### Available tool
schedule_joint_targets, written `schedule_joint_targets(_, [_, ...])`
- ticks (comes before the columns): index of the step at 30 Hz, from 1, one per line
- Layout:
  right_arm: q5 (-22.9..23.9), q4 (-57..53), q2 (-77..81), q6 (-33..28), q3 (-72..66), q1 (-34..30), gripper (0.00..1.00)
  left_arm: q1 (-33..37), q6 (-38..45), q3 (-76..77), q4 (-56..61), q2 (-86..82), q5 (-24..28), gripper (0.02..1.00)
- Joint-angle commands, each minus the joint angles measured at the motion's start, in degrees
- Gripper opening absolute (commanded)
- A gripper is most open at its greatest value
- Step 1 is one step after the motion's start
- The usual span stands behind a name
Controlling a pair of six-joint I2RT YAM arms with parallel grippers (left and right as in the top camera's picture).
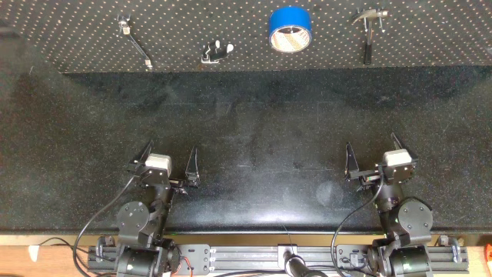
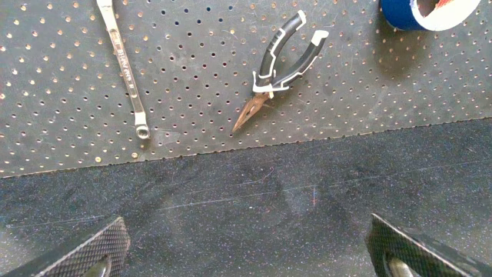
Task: Place Tools Onto Pegboard
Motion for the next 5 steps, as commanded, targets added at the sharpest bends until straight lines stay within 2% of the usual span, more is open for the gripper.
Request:
schedule_joint_targets(1, [0.9, -0.3, -0.6, 0.9, -0.2, 0.4, 0.976, -0.2, 0.7, -0.2, 0.0, -0.3, -0.4, 0.996])
schedule_joint_targets(5, [0.9, -0.3, -0.6, 0.9, -0.2, 0.4, 0.974, -0.2, 0.7, -0.2, 0.0, -0.3, -0.4, 0.996])
